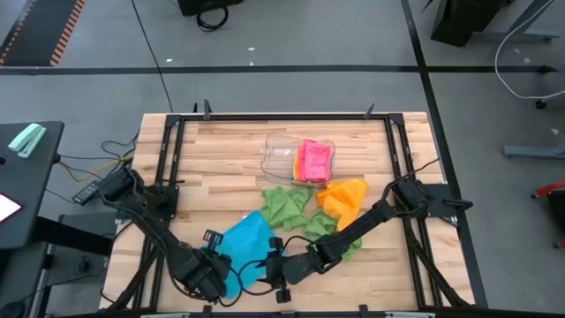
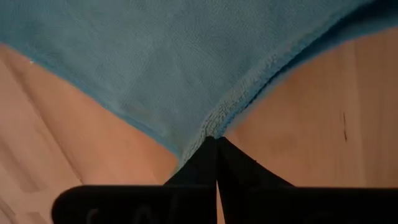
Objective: Fold microfiber towels
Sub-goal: Fold the blue microfiber cloth
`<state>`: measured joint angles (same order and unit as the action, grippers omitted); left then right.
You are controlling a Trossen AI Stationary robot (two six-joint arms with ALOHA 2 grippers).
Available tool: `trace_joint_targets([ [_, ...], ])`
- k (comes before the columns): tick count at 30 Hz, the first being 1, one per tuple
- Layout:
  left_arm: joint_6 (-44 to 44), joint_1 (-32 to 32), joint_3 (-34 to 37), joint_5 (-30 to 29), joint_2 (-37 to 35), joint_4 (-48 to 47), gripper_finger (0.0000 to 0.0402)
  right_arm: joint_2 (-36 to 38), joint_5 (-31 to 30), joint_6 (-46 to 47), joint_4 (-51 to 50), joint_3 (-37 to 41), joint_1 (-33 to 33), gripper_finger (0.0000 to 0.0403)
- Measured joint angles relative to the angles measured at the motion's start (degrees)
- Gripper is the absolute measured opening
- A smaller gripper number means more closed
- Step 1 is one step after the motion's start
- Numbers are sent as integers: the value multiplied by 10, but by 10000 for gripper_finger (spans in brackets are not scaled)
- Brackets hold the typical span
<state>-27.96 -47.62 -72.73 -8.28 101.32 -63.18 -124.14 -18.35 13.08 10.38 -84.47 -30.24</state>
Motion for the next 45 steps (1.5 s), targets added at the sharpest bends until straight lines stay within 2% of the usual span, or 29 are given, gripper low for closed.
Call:
trace_joint_targets([
  [8,48,15,0,-12,0,24,7,0,-11,10,-11,-4,-16,175],
  [11,73,28,0,-13,0,34,4,4,-13,25,-45,-4,-16,175],
  [18,109,76,0,-22,0,44,4,23,-30,42,-109,-5,-21,175],
  [31,195,159,1,-13,49,95,7,32,-43,35,-147,-4,-38,175],
  [38,222,169,0,-13,55,121,9,52,-75,35,-172,-5,-48,175],
  [45,227,174,0,-8,75,114,5,53,-78,40,-181,-4,-49,175],
])
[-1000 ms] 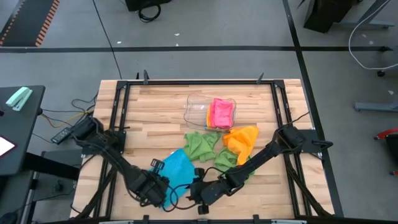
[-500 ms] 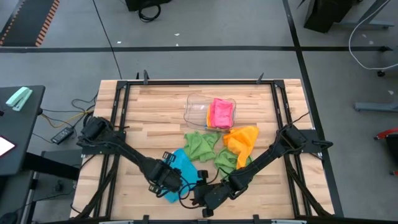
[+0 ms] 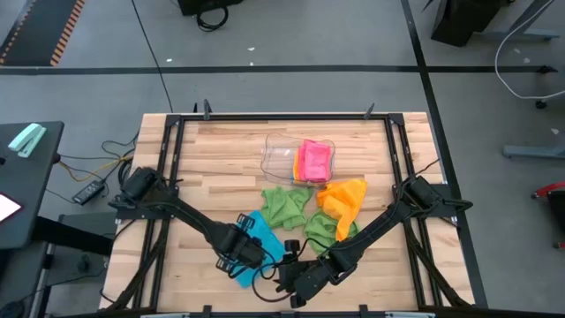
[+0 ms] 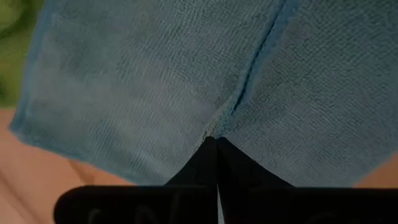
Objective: Fold microfiber towels
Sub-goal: Fold the blue microfiber cloth
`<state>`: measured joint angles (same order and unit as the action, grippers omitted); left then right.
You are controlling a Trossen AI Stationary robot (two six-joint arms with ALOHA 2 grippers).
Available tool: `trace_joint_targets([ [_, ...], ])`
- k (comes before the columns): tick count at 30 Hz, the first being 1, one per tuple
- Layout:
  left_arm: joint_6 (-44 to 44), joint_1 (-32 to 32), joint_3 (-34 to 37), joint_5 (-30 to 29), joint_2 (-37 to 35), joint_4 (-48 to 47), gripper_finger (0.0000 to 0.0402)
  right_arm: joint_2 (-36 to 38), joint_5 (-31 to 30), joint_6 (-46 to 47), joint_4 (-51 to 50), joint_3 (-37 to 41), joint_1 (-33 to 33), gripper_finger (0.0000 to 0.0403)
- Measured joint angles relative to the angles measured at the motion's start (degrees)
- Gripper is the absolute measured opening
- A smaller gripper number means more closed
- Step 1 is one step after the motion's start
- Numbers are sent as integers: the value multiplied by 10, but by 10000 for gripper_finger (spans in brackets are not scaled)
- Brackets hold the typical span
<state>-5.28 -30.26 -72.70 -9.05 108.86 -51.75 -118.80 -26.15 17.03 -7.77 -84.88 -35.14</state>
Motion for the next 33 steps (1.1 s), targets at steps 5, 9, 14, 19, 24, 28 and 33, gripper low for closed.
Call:
trace_joint_targets([
  [5,-8,-1,0,2,8,0,46,0,-2,5,-3,0,0,175],
  [9,-17,-1,-1,-2,3,-1,122,0,-4,8,-3,0,0,175],
  [14,-9,-9,-37,-4,2,-42,207,0,-5,8,-2,0,0,175],
  [19,10,-40,-48,-10,2,-68,231,0,-14,7,-19,0,-1,175],
  [24,-10,-80,-29,-11,6,-42,225,0,-41,2,-43,0,-7,175],
  [28,-17,-104,-27,-13,7,-42,222,0,-41,6,-76,1,-7,175],
  [33,-20,-134,-27,-22,7,-48,221,4,-49,8,-101,2,-11,174],
])
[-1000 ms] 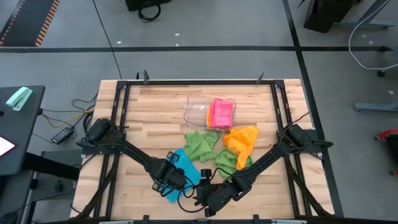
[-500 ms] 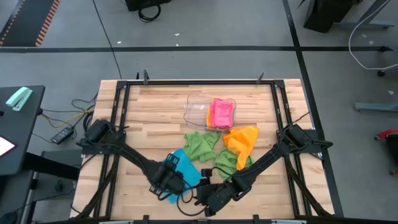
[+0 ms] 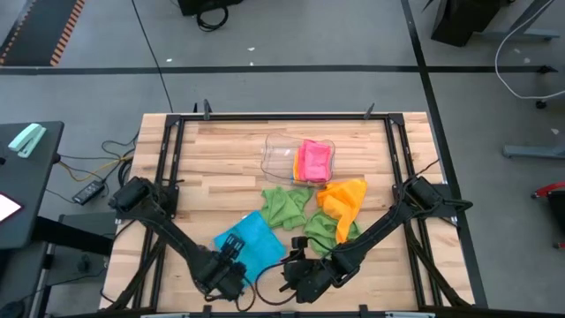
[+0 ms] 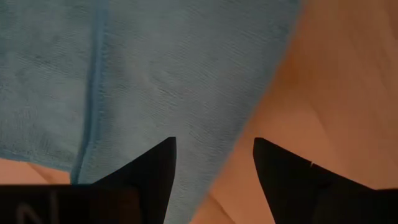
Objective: Fold microfiber towels
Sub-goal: Fold the blue microfiber cloth
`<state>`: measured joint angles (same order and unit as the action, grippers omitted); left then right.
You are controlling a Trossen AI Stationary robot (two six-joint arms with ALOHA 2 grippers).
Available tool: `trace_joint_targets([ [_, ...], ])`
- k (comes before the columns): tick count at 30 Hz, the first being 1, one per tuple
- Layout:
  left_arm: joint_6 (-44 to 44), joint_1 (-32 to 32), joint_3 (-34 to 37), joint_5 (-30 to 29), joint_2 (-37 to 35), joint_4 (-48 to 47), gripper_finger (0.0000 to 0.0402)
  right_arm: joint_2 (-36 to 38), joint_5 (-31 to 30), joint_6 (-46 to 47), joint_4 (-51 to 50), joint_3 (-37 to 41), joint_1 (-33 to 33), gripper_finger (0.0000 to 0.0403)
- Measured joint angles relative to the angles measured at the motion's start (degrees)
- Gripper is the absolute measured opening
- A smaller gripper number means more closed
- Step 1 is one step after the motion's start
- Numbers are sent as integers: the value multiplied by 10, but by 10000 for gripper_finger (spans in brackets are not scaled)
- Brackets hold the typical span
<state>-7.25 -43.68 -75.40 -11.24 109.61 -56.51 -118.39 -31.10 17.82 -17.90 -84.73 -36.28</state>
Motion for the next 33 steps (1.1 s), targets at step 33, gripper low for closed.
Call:
trace_joint_targets([
  [33,1,-69,93,-133,0,68,116,0,-4,13,37,0,-2,174],
])
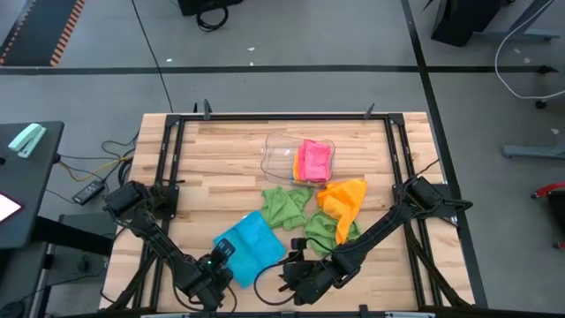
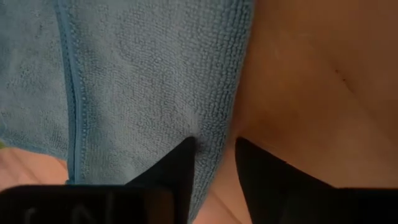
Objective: Fold microfiber towels
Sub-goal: Fold the blue microfiber cloth
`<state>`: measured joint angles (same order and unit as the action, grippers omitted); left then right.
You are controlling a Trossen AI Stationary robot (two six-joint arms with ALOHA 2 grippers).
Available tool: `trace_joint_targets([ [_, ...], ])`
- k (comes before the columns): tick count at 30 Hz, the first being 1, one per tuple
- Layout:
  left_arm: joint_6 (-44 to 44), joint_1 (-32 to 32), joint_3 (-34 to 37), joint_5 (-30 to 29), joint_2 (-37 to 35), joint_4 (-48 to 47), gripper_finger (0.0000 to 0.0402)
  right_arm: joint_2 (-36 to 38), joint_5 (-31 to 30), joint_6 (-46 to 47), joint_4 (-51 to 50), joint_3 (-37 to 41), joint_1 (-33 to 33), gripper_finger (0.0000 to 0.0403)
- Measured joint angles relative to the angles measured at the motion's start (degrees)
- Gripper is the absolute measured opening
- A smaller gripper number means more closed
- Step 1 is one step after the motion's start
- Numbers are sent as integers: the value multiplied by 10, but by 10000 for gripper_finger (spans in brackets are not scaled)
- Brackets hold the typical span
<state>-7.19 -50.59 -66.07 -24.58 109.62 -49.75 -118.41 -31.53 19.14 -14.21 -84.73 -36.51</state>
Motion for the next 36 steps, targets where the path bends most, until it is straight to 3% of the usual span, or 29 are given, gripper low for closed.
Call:
trace_joint_targets([
  [12,13,8,-15,1,4,34,10,0,0,-13,53,0,-7,174],
  [19,-15,36,-44,80,4,25,14,0,-6,-13,96,0,-16,174],
  [30,-22,55,-82,119,2,-6,20,-49,-39,7,151,1,-15,218],
  [36,-27,66,-82,148,2,-13,6,-64,-49,-9,188,-1,-11,220],
])
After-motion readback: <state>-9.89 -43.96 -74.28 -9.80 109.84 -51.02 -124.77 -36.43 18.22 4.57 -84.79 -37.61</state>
